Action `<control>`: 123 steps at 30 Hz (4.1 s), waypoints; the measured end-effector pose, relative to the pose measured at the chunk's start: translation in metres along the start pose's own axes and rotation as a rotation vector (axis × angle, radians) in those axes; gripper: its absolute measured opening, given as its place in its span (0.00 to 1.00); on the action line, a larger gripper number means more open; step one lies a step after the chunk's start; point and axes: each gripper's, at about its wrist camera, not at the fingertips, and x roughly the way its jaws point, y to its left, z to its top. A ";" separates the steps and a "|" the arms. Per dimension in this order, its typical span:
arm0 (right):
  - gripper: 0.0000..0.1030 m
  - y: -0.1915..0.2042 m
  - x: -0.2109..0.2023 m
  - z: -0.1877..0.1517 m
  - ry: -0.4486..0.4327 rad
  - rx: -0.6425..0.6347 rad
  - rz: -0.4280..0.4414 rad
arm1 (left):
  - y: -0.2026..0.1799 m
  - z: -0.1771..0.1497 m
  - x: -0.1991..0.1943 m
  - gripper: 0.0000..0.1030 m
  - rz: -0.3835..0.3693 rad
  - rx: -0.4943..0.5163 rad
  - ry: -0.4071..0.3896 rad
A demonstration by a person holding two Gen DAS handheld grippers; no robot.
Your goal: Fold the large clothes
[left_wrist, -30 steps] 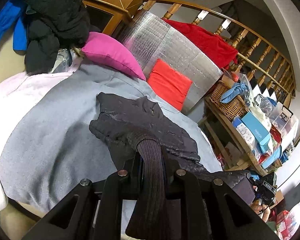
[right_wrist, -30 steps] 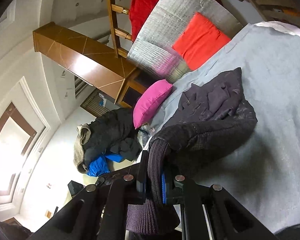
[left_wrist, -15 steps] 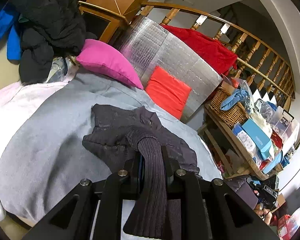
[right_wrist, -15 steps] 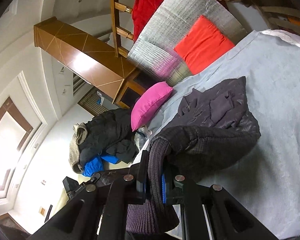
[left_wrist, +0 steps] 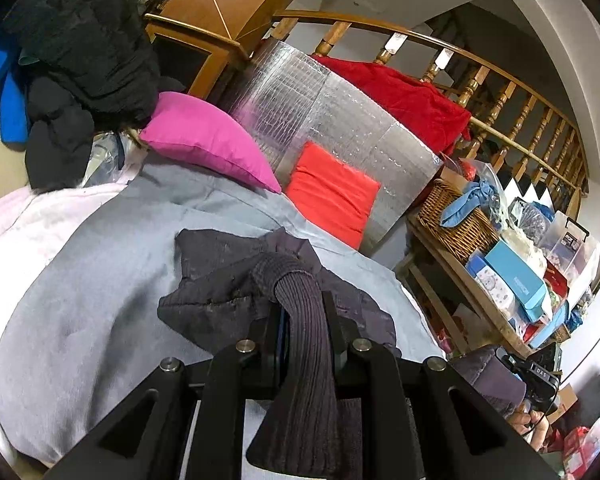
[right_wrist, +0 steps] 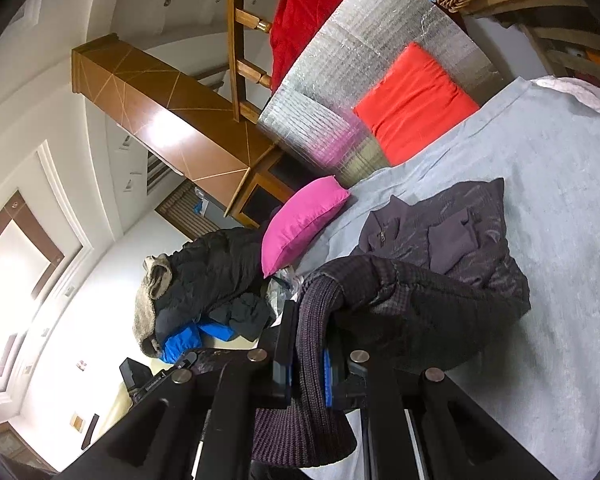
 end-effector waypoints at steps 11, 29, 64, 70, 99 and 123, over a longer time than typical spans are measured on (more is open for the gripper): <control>0.10 -0.006 0.031 0.033 -0.009 -0.020 -0.004 | 0.001 0.025 0.032 0.16 0.007 0.028 -0.006; 0.10 -0.024 0.119 0.126 -0.033 -0.068 -0.047 | 0.008 0.095 0.128 0.16 0.068 0.074 -0.008; 0.09 -0.166 0.296 0.209 0.078 -0.018 -0.345 | 0.091 0.126 0.364 0.16 0.358 0.034 0.197; 0.09 -0.199 0.315 0.194 0.142 0.023 -0.433 | 0.106 0.106 0.387 0.16 0.410 0.026 0.248; 0.98 -0.165 0.277 0.215 0.052 0.062 -0.495 | 0.091 0.148 0.319 0.77 0.487 -0.053 0.117; 0.97 -0.117 0.247 0.109 0.259 -0.397 -0.747 | 0.047 0.056 0.307 0.78 0.543 0.317 0.285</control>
